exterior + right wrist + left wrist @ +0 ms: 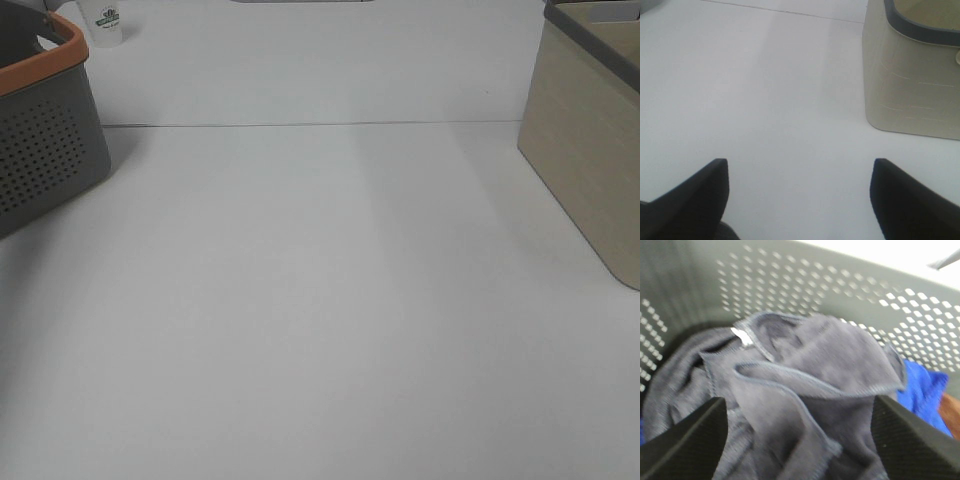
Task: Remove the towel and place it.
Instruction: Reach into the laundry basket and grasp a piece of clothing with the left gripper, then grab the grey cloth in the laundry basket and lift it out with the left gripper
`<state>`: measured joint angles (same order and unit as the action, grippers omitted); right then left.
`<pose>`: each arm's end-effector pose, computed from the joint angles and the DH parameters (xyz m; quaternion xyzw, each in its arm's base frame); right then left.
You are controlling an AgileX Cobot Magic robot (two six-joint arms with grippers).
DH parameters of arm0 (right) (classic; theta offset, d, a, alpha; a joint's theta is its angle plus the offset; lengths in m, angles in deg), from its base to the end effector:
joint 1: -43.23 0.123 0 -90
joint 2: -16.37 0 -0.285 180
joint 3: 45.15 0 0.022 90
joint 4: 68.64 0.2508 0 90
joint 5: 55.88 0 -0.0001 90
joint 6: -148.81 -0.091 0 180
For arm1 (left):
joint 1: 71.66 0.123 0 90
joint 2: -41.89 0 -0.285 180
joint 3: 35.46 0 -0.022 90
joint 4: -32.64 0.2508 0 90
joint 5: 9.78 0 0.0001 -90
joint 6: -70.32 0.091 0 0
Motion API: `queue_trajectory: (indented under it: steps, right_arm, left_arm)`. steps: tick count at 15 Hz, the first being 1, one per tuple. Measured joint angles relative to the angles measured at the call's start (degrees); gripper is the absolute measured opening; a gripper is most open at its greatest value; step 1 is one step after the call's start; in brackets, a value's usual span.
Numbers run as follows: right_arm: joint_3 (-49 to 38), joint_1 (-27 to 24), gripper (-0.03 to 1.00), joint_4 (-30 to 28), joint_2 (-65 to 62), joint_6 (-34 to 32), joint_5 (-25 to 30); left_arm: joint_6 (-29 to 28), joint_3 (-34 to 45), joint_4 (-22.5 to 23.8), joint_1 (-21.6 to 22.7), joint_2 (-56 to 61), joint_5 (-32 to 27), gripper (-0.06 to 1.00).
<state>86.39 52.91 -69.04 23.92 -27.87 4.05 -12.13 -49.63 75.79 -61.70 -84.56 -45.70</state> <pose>-0.0049 -0.0014 0.2790 -0.0959 0.8423 0.0259 0.5297 0.4498 0.1161 0.2135 -0.4883 0.7830 0.0825 0.3764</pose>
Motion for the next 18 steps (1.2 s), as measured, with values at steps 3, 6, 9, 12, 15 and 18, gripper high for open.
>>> queue_trajectory:
  steps: [3, 6, 9, 12, 15, 18]
  right_arm:
    - [0.0, 0.0, 0.76, 0.0, 0.0, 0.0, 0.0]
    - [0.0, 0.0, 0.76, -0.2, 0.0, -0.2, 0.0]
    - [0.0, 0.0, 0.76, -0.3, 0.0, -0.3, 0.0]
    - [0.0, 0.0, 0.76, -0.3, 0.0, -0.3, 0.0]
    - [0.0, 0.0, 0.76, -0.4, 0.0, -0.3, 0.0]
    - [0.0, 0.0, 0.76, -0.4, 0.0, -0.3, 0.0]
  left_arm:
    - [0.0, 0.0, -0.5, 0.5, 0.0, 2.3, 0.74]
    - [0.0, 0.0, -2.8, 0.5, -0.5, 4.9, 0.73]
    - [3.0, 0.0, -6.6, 0.5, -2.3, 4.8, 0.7]
    - [3.8, 0.0, -7.6, 0.5, -2.7, 4.8, 0.66]
    - [3.8, 0.0, -7.6, 0.5, -2.7, 4.8, 0.54]
    - [2.3, 0.0, -7.6, 0.5, -2.7, 1.6, 0.26]
